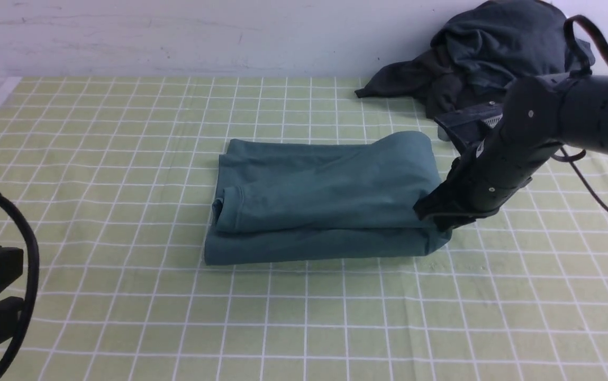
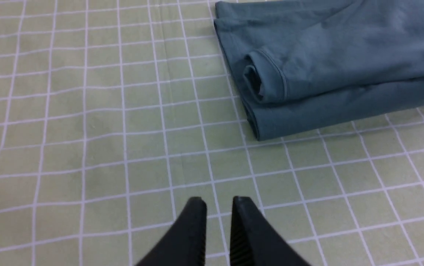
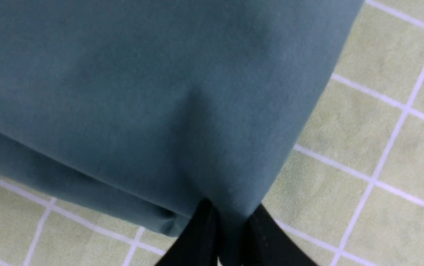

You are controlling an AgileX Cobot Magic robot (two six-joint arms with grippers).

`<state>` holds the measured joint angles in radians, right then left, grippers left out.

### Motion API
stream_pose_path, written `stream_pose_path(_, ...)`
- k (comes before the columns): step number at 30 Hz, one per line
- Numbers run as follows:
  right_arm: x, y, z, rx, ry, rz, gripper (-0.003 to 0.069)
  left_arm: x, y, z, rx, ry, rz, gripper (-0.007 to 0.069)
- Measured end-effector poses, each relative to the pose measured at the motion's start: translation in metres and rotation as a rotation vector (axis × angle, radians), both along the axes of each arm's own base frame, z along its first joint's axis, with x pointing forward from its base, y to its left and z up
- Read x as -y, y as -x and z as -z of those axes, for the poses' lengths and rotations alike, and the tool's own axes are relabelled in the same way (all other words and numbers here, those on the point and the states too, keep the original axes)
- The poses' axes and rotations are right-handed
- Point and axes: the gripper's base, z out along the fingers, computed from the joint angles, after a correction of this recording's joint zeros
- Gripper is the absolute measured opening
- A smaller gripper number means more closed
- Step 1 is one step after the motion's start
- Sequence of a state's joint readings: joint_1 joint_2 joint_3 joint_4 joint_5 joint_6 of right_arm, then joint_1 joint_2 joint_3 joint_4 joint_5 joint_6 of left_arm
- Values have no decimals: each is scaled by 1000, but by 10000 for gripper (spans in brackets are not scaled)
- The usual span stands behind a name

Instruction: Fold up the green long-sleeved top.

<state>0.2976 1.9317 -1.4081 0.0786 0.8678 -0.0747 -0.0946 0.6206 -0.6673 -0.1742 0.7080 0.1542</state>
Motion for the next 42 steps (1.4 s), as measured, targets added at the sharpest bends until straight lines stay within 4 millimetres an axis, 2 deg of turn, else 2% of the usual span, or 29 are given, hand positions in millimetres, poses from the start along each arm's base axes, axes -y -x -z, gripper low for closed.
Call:
stream_pose_path(1,0,0,0,-2,0,2,98,0,1,0,5,-4,3,91)
stream_pose_path(4,1,4,-3,-65,7,31,200,-1,8,3,63,-13,4,91)
stream_pose_path(5,2,4,-4,-74,10,32,206,-1,8,4,64,-13,3,91)
stream_pose_path(6,3,9,-8,-99,16,32,251,-2,12,13,105,-8,-7,89)
stream_pose_path(8,5,15,-23,-87,16,30,279,-4,20,22,163,-1,-18,62)
stream_pose_path(9,6,20,-39,-54,6,29,278,-5,26,24,207,2,-22,42)
stream_pose_path(10,7,21,-42,-47,5,29,276,-5,26,25,217,-1,-22,34)
stream_pose_path(12,10,30,-69,22,-17,28,257,-7,34,27,281,-14,-24,12)
stream_pose_path(14,17,58,-117,157,-70,21,190,-9,44,35,349,-60,-22,-1)
stream_pose_path(15,18,60,-121,169,-75,20,184,-9,44,35,349,-63,-22,-1)
stream_pose_path(16,21,72,-135,214,-96,17,158,-10,46,39,353,-82,-20,-3)
stream_pose_path(17,29,104,-166,340,-139,1,96,-11,48,48,351,-109,-19,-3)
stream_pose_path(18,32,114,-168,367,-151,-2,61,-11,49,51,346,-115,-18,-3)
stream_pose_path(19,39,140,-181,461,-186,-5,23,-12,49,58,329,-122,-16,-3)
stream_pose_path(22,47,168,-185,549,-228,1,0,-12,48,65,301,-128,-12,-3)
stream_pose_path(23,54,190,-180,622,-256,9,-9,-11,49,69,277,-131,-9,-3)
stream_pose_path(25,63,214,-167,714,-285,20,-12,-11,49,73,252,-132,-6,-3)
stream_pose_path(26,67,225,-159,769,-294,21,-13,-11,49,74,242,-125,-8,-3)
stream_pose_path(27,67,225,-159,769,-294,21,-13,-11,49,74,242,-122,-8,-3)
stream_pose_path(29,77,248,-130,925,-301,22,-13,-11,49,74,237,-107,-12,-3)
stream_pose_path(30,78,250,-125,948,-302,24,-13,-11,49,74,237,-106,-12,-3)
stream_pose_path(31,82,258,-107,1016,-300,30,-14,-11,49,74,237,-105,-13,-3)
stream_pose_path(32,84,261,-97,1061,-301,37,-14,-11,49,74,236,-104,-13,-3)
stream_pose_path(35,90,270,-54,1122,-289,61,-14,-11,49,74,235,-104,-13,-3)
stream_pose_path(36,92,272,-42,1117,-283,67,-14,-11,49,74,235,-103,-13,-3)
stream_pose_path(37,92,273,-39,1117,-281,68,-14,-11,49,74,235,-103,-13,-3)
stream_pose_path(39,95,279,-15,1089,-306,113,-14,-11,49,74,234,-103,-13,-3)
stream_pose_path(42,98,285,7,1007,-376,200,-14,-11,49,74,234,-103,-13,-3)
